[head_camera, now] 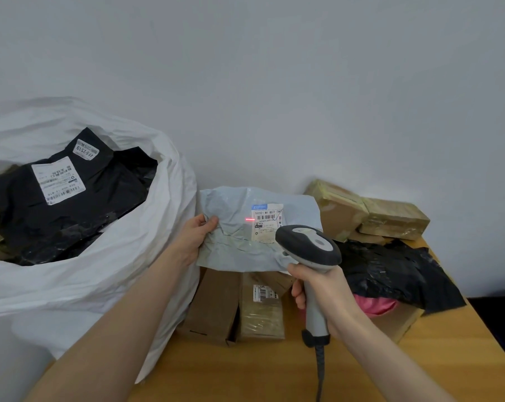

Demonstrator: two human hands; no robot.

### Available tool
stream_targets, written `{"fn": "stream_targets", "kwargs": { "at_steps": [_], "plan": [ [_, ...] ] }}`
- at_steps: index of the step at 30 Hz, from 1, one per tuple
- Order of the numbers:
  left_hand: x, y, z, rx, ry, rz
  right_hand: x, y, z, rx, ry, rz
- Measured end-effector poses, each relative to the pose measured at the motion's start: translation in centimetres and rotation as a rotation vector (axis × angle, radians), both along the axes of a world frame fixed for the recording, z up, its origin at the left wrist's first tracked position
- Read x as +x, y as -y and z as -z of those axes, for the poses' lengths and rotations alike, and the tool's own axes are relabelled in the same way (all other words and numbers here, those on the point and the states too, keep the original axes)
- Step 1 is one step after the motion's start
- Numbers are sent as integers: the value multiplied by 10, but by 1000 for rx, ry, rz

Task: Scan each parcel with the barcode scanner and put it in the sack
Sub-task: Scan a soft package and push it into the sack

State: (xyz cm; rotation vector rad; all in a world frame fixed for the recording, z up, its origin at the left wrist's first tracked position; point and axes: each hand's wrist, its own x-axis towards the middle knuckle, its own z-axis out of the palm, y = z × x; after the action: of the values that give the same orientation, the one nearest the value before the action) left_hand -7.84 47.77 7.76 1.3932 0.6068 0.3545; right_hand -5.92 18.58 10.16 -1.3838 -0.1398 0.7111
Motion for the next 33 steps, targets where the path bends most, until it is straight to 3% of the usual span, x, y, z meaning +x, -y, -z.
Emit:
{"fn": "stream_targets", "kwargs": {
  "at_steps": [14, 20, 28, 30, 33],
  "plan": [
    [1, 2, -13, 9, 18, -9, 8, -2, -9, 36, 36, 30],
    [-4, -1, -88, 107, 150, -146, 34, -44, -52, 176, 145, 68],
    [-102, -86, -216, 298, 520, -514, 6, -152, -127, 343, 231, -136],
    [-136, -112, -229, 455, 445, -622, -6, -178, -134, 350, 220, -177],
    [-182, -148, -222, 676, 25, -752, -22, -212, -136, 328, 210, -235]
  ]
}}
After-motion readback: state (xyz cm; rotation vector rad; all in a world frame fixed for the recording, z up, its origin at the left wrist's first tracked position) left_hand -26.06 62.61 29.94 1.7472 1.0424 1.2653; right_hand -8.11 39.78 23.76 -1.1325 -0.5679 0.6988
